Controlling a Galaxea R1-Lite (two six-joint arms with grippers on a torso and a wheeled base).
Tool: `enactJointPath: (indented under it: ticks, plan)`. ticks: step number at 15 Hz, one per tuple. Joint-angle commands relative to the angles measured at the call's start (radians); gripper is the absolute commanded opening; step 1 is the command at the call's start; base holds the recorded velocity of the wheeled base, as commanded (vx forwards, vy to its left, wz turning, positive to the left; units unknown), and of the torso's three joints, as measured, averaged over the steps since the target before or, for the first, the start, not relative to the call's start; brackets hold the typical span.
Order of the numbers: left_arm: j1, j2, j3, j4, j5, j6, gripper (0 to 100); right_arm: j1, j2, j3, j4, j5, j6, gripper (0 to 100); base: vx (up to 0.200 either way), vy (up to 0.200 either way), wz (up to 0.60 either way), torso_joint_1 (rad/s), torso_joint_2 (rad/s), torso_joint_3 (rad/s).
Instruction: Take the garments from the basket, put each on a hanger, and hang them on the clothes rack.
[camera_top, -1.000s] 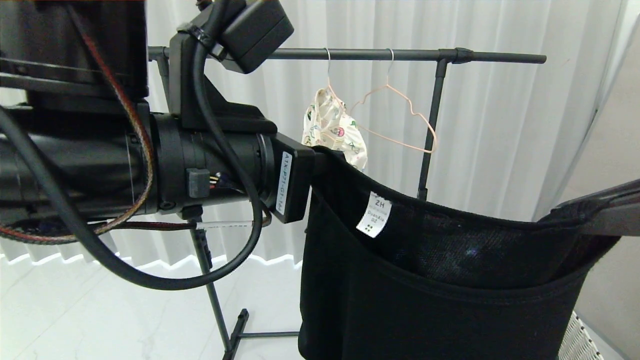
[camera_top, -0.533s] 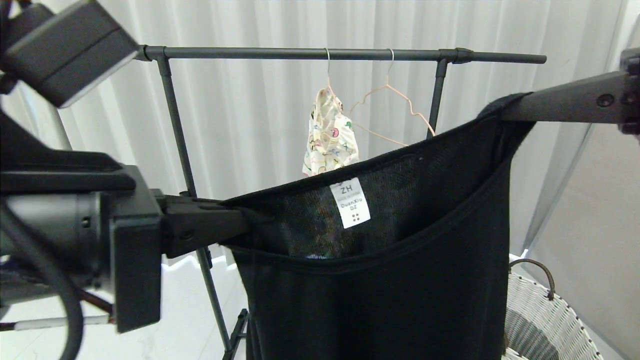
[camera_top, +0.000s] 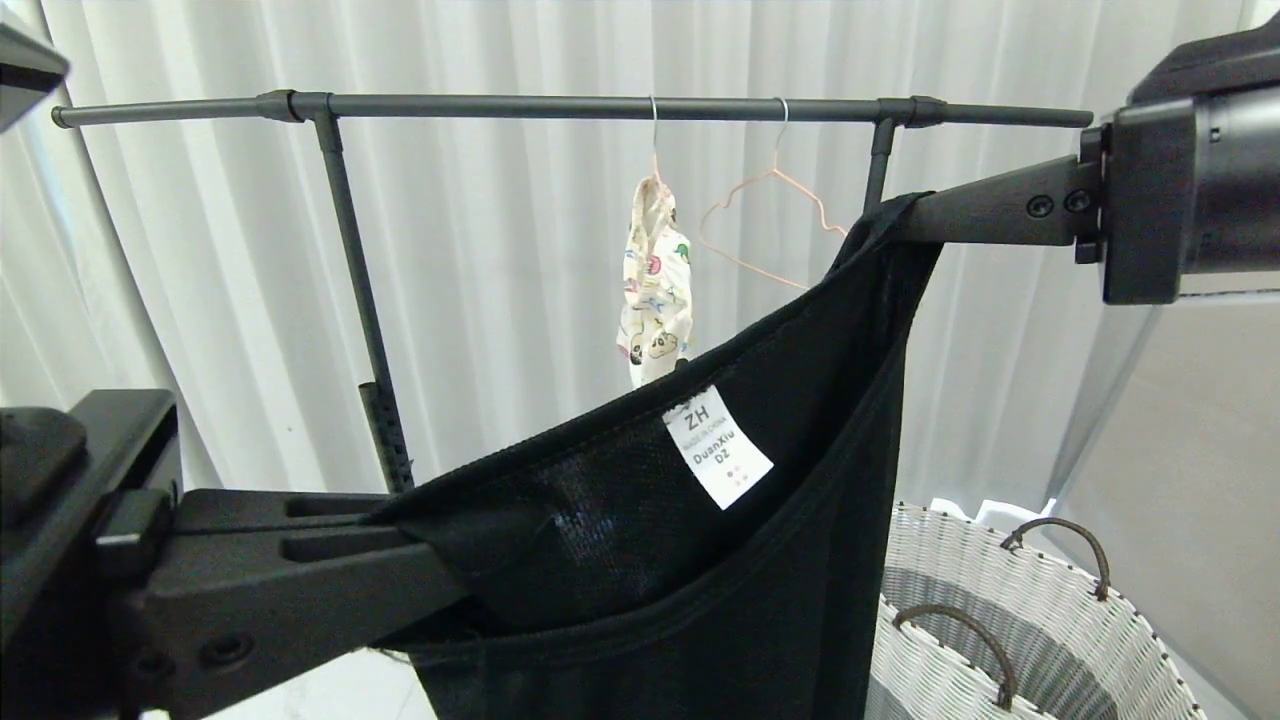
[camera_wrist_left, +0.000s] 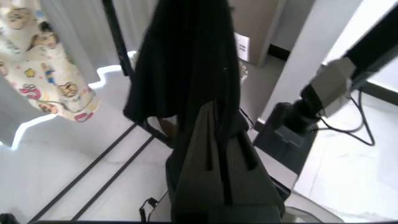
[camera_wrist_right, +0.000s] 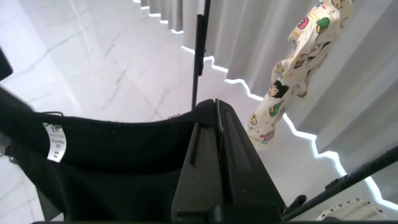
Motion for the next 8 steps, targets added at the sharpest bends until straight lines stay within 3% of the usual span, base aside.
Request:
enactJointPath:
  ticks: [1,5,8]
  plan:
    - [-0.012,0.005,0.0,-0.001,0.002,0.0,0,0.001,0.003,0.001,0.001,0.001,0.0,0,0.0,0.0,0.0,0.0,0.0,0.0]
    - [-0.01,0.018,0.006,-0.001,0.033,0.001,0,-0.001,0.005,0.009,0.004,-0.007,0.0,0,0.0,0.0,0.0,0.0,0.0,0.0]
    - [0.036,0.06,-0.025,-0.005,0.077,0.007,0,-0.016,-0.032,0.03,0.012,-0.055,0.001,0,0.0,0.0,0.0,0.0,0.0,0.0]
